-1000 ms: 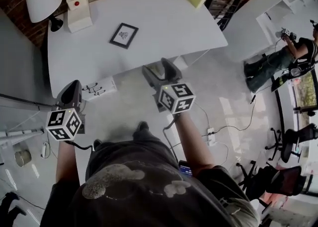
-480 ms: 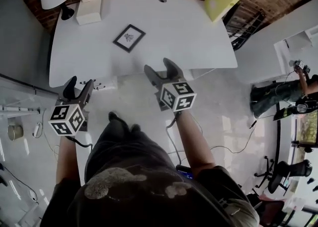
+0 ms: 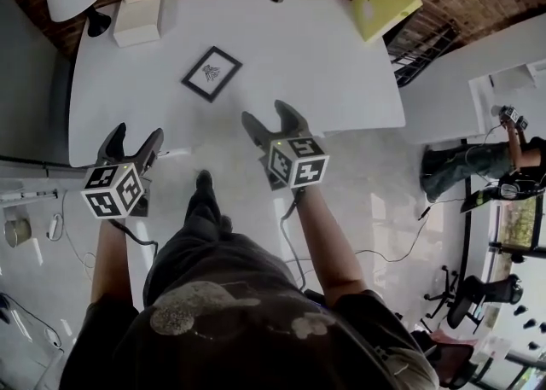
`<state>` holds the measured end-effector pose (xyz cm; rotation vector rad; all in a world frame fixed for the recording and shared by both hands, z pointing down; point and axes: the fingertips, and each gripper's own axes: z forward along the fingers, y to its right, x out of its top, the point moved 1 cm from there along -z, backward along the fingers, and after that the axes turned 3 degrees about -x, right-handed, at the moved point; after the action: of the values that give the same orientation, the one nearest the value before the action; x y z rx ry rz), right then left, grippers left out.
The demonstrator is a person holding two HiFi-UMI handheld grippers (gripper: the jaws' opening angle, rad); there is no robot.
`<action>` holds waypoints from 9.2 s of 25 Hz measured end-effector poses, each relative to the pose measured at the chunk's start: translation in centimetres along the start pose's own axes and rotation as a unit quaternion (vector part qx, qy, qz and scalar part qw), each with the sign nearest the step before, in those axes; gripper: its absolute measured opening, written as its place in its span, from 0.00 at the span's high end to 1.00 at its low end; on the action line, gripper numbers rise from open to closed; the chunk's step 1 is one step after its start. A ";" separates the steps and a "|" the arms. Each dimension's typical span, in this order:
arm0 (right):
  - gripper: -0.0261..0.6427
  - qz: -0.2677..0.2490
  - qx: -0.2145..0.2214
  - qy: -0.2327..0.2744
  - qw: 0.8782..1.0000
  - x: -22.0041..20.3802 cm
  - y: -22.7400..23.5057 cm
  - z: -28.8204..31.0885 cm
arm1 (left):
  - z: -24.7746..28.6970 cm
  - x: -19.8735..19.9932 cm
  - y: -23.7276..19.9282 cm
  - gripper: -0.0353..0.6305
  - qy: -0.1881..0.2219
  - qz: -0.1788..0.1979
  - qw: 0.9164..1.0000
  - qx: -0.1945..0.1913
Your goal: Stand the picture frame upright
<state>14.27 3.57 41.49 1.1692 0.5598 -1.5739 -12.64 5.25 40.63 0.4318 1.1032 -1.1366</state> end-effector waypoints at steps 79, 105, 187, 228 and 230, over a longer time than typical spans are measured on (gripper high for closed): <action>0.85 -0.168 0.146 -0.317 0.922 -3.8 3.6 25.3 | 11.9 -2.4 -5.4 0.35 -0.094 -0.112 0.986 0.082; 0.85 -0.155 0.093 -0.101 0.978 0.8 4.7 22.1 | 19.1 -3.5 -0.2 0.35 -0.109 -0.176 0.978 -0.010; 0.84 -0.097 -0.040 0.046 0.993 17.2 19.8 45.6 | 51.7 19.8 -12.6 0.79 -0.028 0.194 0.977 0.089; 0.76 -0.055 -0.017 -0.003 0.998 18.8 19.7 46.1 | 52.7 20.9 -11.9 0.70 -0.112 0.144 0.983 0.035; 0.76 -0.052 -0.017 -0.010 0.998 18.7 19.8 46.4 | 53.0 20.9 -12.2 0.70 -0.123 0.140 0.982 0.034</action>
<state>14.51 -49.80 48.10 1.1122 0.6404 -1.6557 1.92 -50.56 48.85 0.4712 0.7629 -0.9509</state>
